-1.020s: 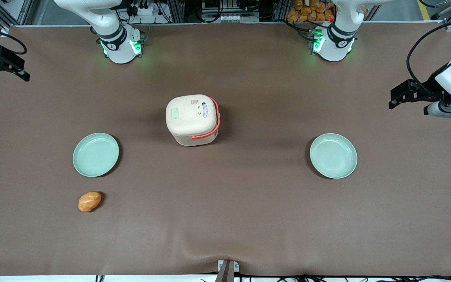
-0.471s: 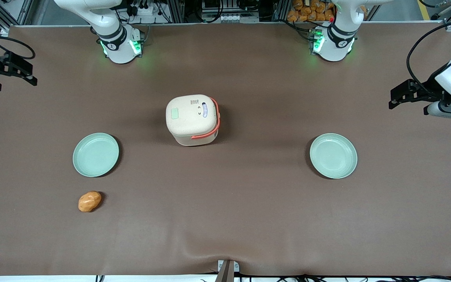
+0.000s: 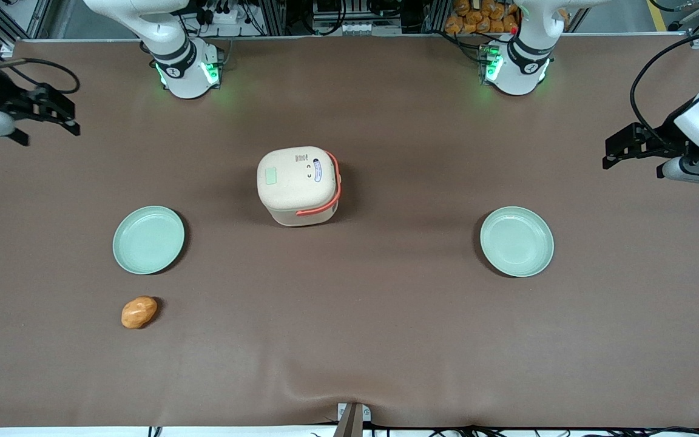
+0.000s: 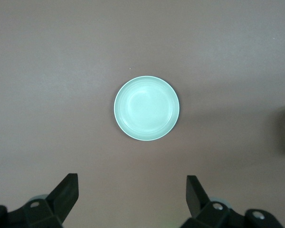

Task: Press rice cooker button with right arm
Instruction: 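Move the right gripper over the green button of the white rice cooker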

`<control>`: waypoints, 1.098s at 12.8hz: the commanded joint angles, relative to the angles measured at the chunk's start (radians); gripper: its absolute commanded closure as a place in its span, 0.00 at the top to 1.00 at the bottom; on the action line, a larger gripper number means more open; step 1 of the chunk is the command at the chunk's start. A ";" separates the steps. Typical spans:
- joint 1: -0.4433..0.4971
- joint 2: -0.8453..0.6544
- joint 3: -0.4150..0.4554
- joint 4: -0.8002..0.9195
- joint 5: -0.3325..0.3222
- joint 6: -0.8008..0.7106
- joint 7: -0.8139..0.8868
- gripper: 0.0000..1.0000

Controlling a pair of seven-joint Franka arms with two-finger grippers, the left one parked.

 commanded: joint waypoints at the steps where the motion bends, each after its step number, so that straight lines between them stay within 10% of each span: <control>1: 0.008 0.006 0.074 -0.015 -0.001 0.007 0.142 0.07; 14: 0.120 0.080 0.275 -0.177 -0.019 0.239 0.436 0.00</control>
